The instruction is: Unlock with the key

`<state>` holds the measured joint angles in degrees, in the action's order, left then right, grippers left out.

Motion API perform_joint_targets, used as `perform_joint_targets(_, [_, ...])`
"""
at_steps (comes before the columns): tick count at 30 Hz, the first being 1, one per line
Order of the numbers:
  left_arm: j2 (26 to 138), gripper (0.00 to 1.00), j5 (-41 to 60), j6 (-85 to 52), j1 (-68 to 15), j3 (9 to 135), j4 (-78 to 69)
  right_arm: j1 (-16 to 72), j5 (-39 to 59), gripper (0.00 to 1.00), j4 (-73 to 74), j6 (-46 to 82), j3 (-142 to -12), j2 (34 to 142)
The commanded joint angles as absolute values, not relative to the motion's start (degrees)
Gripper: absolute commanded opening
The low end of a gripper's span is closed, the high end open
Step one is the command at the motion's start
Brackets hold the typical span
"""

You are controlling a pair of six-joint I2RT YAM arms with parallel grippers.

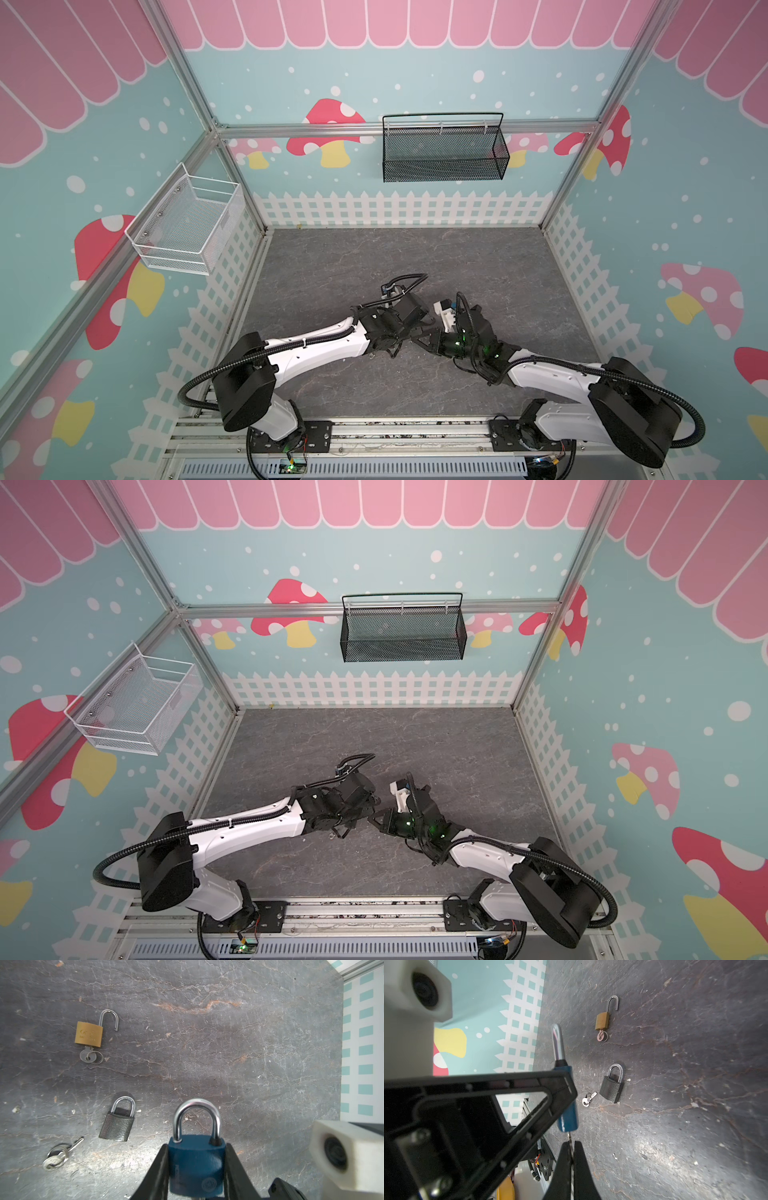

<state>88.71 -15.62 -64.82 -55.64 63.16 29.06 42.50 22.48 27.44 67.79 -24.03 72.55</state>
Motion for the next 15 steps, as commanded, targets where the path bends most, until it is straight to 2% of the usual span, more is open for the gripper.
perform_joint_targets(1, [86.78, 0.00, -13.12, -66.38, -56.81, 63.77, 28.30, 42.43, 19.01, 0.00, 29.14, 66.65, -26.71, 70.80])
perform_joint_targets(7, [84.79, 0.00, -12.27, -67.18, -58.61, 61.87, 28.28, 42.44, 13.18, 0.00, 25.70, 63.18, -28.13, 67.65])
perform_joint_targets(15, [81.23, 0.00, -12.37, -68.96, -59.41, 58.78, 26.30, 42.45, 12.21, 0.00, 27.03, 63.18, -28.56, 65.40])
